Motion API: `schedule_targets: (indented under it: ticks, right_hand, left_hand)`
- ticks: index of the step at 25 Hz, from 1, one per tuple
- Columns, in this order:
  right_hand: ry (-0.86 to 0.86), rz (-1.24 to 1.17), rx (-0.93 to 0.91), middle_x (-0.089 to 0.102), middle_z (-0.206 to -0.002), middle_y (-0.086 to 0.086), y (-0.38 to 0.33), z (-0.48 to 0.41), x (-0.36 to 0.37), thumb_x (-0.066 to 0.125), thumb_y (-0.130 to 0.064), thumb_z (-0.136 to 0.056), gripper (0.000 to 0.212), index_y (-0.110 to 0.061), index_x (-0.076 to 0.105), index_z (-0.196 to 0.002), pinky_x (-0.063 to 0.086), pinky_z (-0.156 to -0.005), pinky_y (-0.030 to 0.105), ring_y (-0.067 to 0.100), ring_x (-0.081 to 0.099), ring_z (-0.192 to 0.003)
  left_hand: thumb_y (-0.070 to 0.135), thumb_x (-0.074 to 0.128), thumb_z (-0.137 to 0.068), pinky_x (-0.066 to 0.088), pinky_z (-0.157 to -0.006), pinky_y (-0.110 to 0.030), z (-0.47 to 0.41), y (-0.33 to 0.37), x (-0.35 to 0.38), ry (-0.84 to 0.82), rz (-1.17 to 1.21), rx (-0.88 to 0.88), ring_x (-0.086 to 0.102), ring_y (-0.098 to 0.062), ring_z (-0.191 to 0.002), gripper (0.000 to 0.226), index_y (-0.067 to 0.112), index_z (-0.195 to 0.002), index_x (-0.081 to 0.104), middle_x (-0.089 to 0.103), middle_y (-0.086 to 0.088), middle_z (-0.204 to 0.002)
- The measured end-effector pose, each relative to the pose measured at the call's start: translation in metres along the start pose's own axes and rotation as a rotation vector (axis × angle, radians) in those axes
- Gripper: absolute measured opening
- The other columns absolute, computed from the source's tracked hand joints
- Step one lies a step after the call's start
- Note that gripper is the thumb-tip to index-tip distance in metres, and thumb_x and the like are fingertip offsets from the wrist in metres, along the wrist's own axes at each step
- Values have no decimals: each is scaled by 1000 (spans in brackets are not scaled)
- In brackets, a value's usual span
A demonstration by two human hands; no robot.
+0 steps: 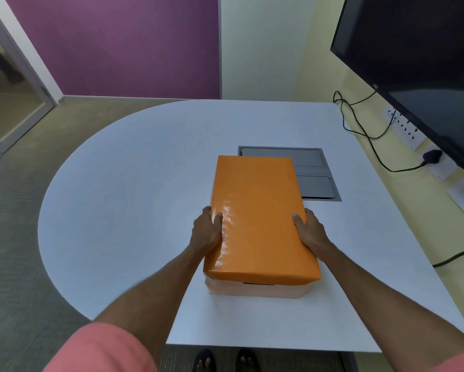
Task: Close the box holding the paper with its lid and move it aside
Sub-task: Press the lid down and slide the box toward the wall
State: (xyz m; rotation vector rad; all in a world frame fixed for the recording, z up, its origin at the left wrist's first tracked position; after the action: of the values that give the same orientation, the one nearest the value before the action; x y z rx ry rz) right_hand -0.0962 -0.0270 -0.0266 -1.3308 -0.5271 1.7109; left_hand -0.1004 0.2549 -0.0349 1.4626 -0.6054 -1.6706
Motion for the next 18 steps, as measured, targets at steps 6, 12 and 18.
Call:
schedule_targets:
  ticks: [6, 12, 18]
  right_hand:
    - [28, 138, -121, 51, -136, 17, 9, 13, 6, 32, -49, -97, 56, -12, 28, -141, 46, -97, 52, 36, 54, -117]
    - [90, 177, -141, 51, -134, 18, 15, 13, 11, 32, -45, -99, 52, -12, 30, -138, 44, -97, 49, 37, 53, -118]
    - [126, 190, -146, 51, -136, 17, 18, 12, 14, 33, -44, -99, 52, -12, 30, -139, 43, -98, 49, 36, 52, -119]
  left_hand:
    - [45, 28, -100, 50, -97, -50, 12, -9, 7, 32, -53, 30, 62, -33, -112, 51, 14, -140, 32, 58, -11, -132]
    - [50, 26, -98, 51, -94, -52, 12, -17, 10, 91, -66, 59, 63, -31, -111, 52, 19, -137, 34, 60, -9, -130]
    - [57, 24, -95, 51, -95, -52, 9, -26, 13, 104, -46, 88, 63, -29, -113, 56, 23, -138, 33, 60, -5, -132]
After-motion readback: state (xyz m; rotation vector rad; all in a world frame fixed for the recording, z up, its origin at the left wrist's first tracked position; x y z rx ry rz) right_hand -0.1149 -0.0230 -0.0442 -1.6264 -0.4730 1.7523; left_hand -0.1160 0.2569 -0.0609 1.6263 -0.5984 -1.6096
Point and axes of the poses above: each hand's wrist, its own z-axis away from the middle knuckle, its own x-axis out of the palm, y = z × x, the point moved 7 cm from there along -z, towards the middle knuckle
